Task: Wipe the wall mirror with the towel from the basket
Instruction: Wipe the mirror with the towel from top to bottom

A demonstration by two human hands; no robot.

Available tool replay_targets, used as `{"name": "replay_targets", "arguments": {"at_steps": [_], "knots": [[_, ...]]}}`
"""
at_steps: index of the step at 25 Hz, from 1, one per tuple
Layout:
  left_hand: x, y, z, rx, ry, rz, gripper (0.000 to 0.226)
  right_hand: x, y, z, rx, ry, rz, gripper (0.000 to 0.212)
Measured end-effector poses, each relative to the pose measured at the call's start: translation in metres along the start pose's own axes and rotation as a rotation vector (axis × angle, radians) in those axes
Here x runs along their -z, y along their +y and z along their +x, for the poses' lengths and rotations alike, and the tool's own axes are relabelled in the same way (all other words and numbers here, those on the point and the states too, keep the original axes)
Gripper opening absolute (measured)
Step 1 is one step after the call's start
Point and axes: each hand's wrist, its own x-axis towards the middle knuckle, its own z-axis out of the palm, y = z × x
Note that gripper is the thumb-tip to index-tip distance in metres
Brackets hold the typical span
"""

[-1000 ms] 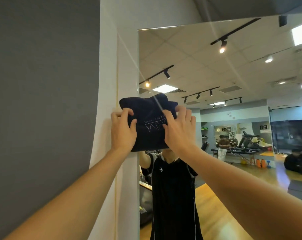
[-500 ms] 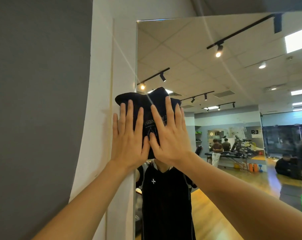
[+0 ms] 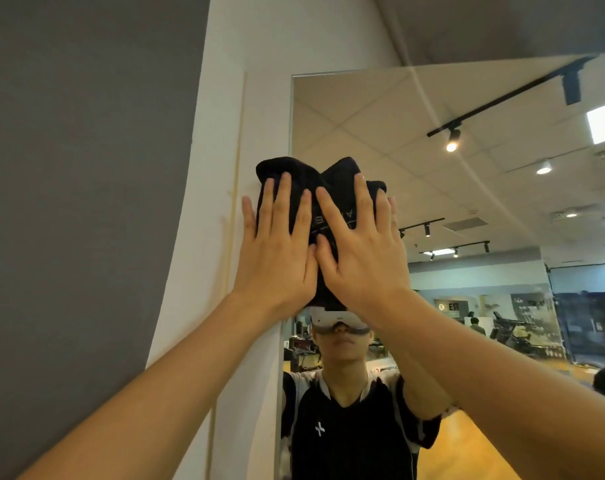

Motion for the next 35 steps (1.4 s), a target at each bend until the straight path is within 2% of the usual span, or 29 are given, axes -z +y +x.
{"name": "replay_targets", "arguments": {"at_steps": [17, 28, 35], "knots": [[0.033, -0.043, 0.21, 0.034, 0.01, 0.09, 0.064, 0.018, 0.04, 0.207, 0.01, 0.086, 0.047, 0.057], [0.023, -0.032, 0.23, 0.001, 0.069, 0.162, 0.062, 0.019, 0.057, 0.216, 0.013, 0.102, 0.089, 0.056], [0.008, 0.01, 0.233, 0.01, 0.058, 0.012, 0.065, 0.032, 0.096, 0.201, -0.013, 0.107, 0.07, 0.054]]}}
